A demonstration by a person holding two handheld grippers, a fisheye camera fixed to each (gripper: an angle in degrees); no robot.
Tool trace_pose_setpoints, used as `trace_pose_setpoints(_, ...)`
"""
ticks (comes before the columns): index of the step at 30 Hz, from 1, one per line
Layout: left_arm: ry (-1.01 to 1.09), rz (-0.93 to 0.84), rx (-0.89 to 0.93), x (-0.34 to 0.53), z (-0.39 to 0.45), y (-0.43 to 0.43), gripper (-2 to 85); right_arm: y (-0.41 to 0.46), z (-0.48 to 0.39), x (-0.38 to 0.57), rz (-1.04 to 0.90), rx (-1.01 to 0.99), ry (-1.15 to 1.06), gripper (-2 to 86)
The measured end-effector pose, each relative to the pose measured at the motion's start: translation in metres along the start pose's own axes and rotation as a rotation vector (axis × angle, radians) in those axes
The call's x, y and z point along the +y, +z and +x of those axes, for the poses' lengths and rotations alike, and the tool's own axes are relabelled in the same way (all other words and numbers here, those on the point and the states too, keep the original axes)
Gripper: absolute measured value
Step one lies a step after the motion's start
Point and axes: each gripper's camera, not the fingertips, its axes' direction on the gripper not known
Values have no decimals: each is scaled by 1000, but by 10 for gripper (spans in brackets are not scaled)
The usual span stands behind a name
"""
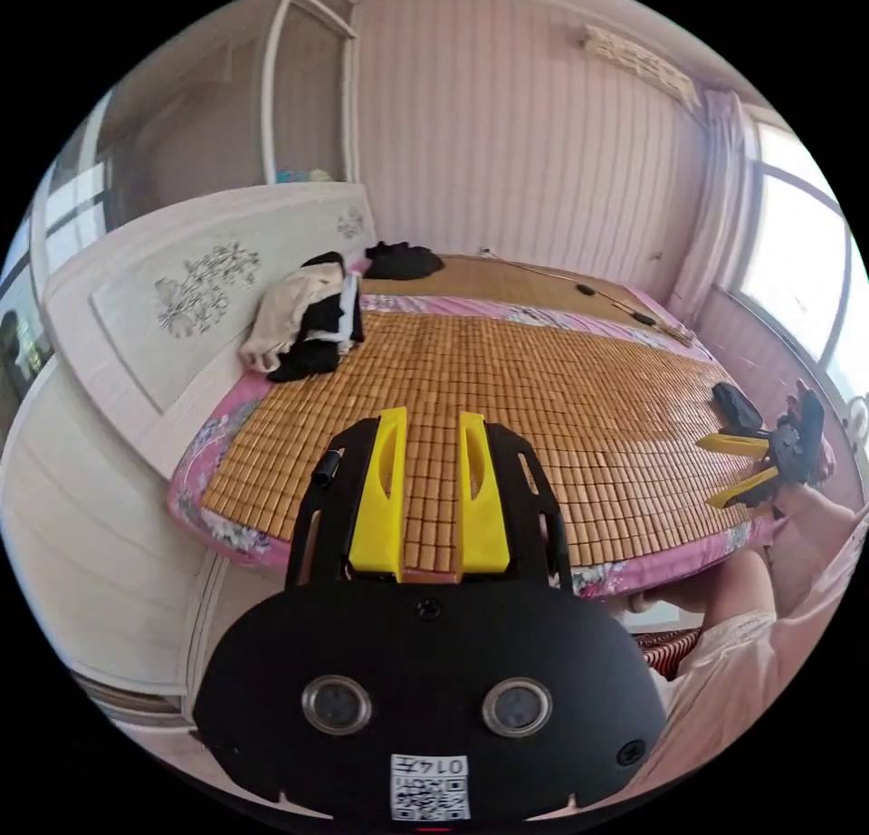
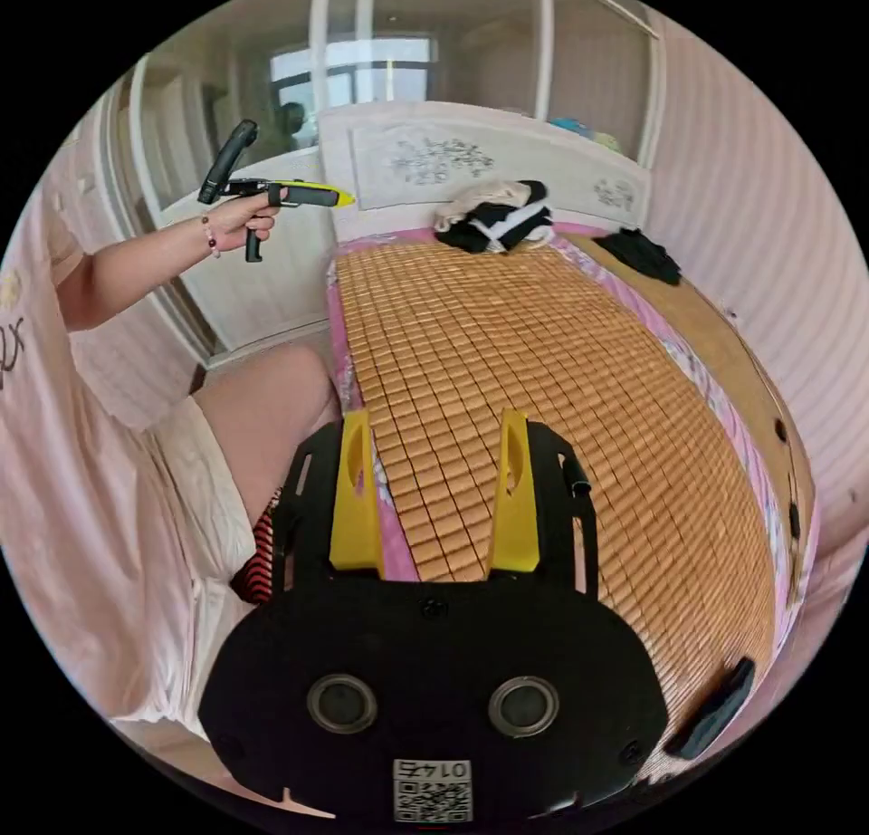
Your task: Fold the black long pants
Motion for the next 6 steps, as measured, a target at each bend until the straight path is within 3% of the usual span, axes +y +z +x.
trace_pose_setpoints(6, -227, 0, -5, 59, -167, -28, 83, 114, -11, -174, -55, 53, -157, 157)
